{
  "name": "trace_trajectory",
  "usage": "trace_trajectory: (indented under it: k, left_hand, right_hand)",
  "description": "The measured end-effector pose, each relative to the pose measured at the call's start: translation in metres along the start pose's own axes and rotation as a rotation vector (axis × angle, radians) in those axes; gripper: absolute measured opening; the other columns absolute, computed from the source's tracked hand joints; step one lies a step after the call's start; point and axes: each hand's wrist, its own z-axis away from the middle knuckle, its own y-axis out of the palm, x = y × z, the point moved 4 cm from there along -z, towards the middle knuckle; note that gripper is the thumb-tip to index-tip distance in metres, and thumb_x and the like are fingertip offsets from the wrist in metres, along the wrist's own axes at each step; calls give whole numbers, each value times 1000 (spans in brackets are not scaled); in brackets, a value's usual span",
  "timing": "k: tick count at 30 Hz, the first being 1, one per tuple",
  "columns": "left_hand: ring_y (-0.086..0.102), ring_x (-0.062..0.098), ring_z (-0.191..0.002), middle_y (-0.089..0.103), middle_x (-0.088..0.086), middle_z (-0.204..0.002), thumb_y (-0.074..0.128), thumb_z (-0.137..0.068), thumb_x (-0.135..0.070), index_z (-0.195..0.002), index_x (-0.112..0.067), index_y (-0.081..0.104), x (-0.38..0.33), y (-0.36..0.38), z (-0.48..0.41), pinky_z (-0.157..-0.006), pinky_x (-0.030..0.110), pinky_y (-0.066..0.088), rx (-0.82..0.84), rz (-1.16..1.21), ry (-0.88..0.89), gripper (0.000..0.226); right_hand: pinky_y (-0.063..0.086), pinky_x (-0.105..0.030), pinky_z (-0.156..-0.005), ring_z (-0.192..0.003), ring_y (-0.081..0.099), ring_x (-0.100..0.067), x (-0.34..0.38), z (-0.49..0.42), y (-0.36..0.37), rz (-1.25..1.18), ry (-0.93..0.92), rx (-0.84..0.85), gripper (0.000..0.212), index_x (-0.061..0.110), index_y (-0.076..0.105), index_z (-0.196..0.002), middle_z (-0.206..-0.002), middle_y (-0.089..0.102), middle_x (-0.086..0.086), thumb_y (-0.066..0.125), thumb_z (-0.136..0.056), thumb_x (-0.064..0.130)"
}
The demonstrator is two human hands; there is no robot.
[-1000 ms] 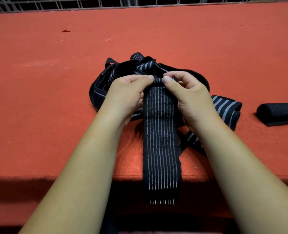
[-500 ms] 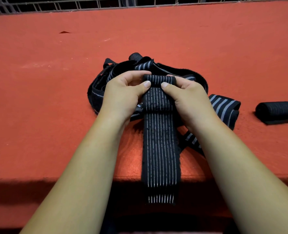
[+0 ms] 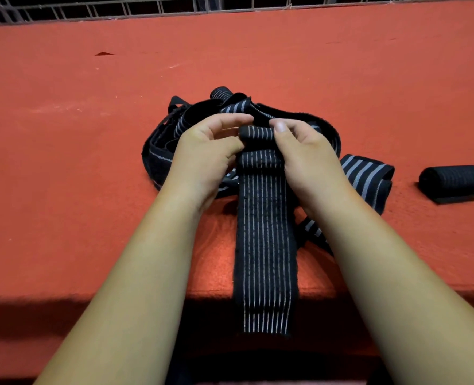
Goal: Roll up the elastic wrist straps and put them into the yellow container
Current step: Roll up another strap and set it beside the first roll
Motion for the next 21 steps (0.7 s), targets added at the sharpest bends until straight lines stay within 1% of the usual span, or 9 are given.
trace_trajectory:
  k: [2, 6, 8, 11, 13, 16, 18, 20, 21]
  left_hand:
    - [78, 19, -93, 83, 8, -102, 66, -97, 6, -112, -12, 81, -4, 3, 2, -78, 28, 60, 3, 58, -42, 28]
    - [79, 14, -86, 83, 7, -96, 59, -104, -3, -108, -9, 80, -8, 8, 5, -74, 26, 61, 6, 114, -69, 23]
    - [80, 16, -95, 84, 6, -103, 66, -105, -8, -114, -11, 80, -7, 7, 5, -84, 30, 63, 28, 84, -48, 17]
    - [79, 21, -110, 83, 4, -113, 72, -101, -5, -127, -13, 77, -3, 4, 3, -101, 38, 62, 53, 0, 12, 28]
    - [79, 19, -109, 83, 2, -111, 74, -99, -2, -127, -13, 78, -2, 2, 1, -99, 38, 62, 24, -29, 44, 31]
    - [80, 18, -107, 83, 3, -113, 76, -98, -3, -127, -14, 77, -3, 2, 2, -94, 37, 63, -9, -17, 45, 32]
    - [81, 18, -104, 84, 2, -109, 78, -97, -6, -121, -16, 77, -2, 3, 2, -90, 36, 64, -49, -33, 45, 26]
    - [81, 15, -98, 85, -1, -102, 79, -97, -9, -112, -22, 80, -1, 5, 5, -85, 32, 64, -93, -60, 54, 19]
    - [81, 14, -99, 85, -3, -102, 79, -98, -11, -112, -23, 81, 0, 7, 6, -88, 34, 65, -108, -72, 66, 19]
  right_hand:
    - [61, -50, -99, -104, 77, -10, 1, -1, 0, -6, -32, -26, 24, 35, 69, -128, -114, 79, 9, 52, -112, 43]
    - [57, -44, -106, -113, 72, -7, 0, -2, 1, 5, -99, -89, 26, 32, 61, -137, -125, 73, 10, 52, -113, 36]
    - [52, -41, -112, -124, 66, -5, 0, 0, 3, 40, -133, -96, 33, 29, 56, -145, -136, 67, 11, 53, -113, 35]
    - [48, -37, -117, -132, 60, -4, 1, 0, 2, 91, -138, -96, 40, 28, 53, -151, -144, 63, 12, 54, -112, 39]
    - [50, -36, -114, -128, 62, -2, 1, 0, 1, 118, -112, -100, 41, 28, 56, -148, -138, 66, 14, 54, -111, 46]
    - [55, -39, -106, -113, 69, -3, 2, 0, 3, 156, -72, -88, 38, 30, 66, -134, -120, 74, 14, 48, -111, 54]
    - [55, -41, -104, -111, 70, -5, 2, 0, 4, 159, -52, -77, 40, 30, 67, -130, -117, 75, 12, 44, -112, 56]
    - [54, -37, -101, -111, 68, -4, 4, 1, 3, 138, -38, -72, 35, 32, 64, -130, -118, 73, 13, 43, -112, 54]
    - [53, -34, -98, -110, 67, -3, 5, 2, 3, 125, -31, -66, 32, 33, 62, -131, -118, 72, 15, 44, -112, 52]
